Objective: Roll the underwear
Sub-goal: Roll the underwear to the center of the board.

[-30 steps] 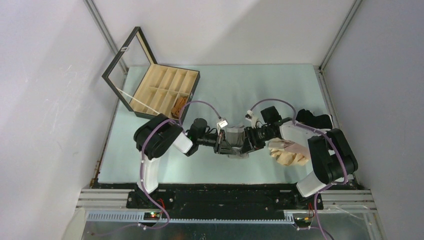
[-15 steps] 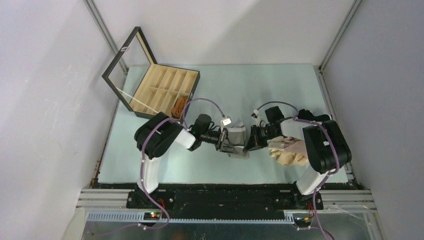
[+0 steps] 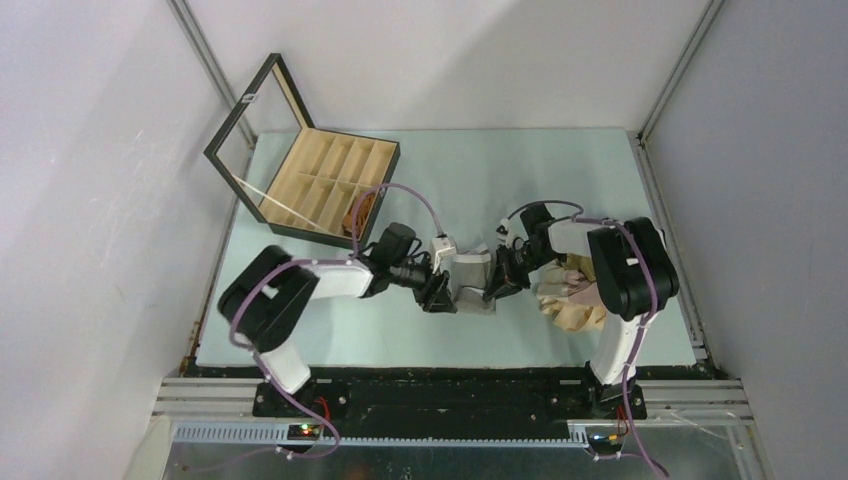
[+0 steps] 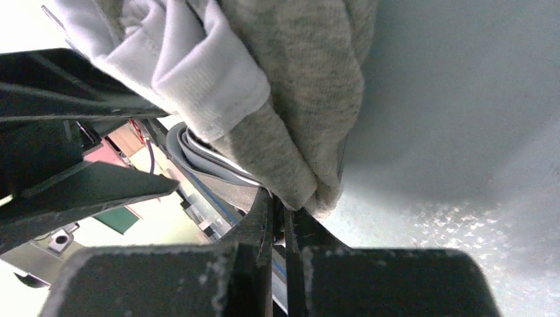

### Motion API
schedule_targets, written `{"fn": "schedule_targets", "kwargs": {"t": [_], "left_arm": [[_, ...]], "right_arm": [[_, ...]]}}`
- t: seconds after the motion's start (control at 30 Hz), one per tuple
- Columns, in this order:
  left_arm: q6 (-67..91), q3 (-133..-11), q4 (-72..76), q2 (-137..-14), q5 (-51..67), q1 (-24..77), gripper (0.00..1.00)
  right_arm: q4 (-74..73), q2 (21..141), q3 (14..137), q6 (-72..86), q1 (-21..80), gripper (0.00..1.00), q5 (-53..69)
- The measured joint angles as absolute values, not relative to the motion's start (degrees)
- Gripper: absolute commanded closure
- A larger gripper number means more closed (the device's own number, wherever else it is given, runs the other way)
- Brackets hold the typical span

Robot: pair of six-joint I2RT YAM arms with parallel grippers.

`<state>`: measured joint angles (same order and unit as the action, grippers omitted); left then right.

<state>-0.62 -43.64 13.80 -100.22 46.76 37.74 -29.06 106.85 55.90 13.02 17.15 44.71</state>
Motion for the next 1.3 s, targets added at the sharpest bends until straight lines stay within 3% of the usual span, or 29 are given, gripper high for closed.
{"fn": "schedule_targets", "kwargs": {"t": [0.13,0.27,0.67,0.97,1.07,1.13,1.2,1.3], "left_arm": [[-9.43,-40.21,11.70,-90.45,40.14,39.92,0.35],[-24.69,-31.62,19.94,-80.31,33.01,47.94,0.34],[-57.56,-26.57,42.52,-94.70,19.44,57.34,0.40],[-70.63,-24.95,47.86,-99.24,12.08,59.92,0.59],[-73.78,-25.65,48.10,-100.79,8.97,60.82,0.72],[-75.16,-26.57,46.94,-101.47,7.51,61.25,0.87],[-76.20,-27.38,45.12,-101.69,6.46,61.60,0.97],[-78.22,-28.08,42.87,-101.60,5.67,61.91,1.00]], "right_arm": [[-31.68,108.60,57.74,12.29,17.15,1.00,44.99],[-34.33,110.54,59.79,10.83,17.17,1.00,45.56],[-40.21,115.94,64.18,7.44,17.02,1.00,49.19],[-40.40,116.01,64.27,7.22,17.02,1.00,49.21],[-40.42,116.05,64.29,7.22,17.02,1.00,49.23],[-40.45,116.07,64.31,7.22,17.02,0.99,49.23],[-40.45,116.07,64.31,7.22,17.02,0.92,49.23],[-40.58,116.07,64.42,7.25,17.02,0.76,49.21]]}}
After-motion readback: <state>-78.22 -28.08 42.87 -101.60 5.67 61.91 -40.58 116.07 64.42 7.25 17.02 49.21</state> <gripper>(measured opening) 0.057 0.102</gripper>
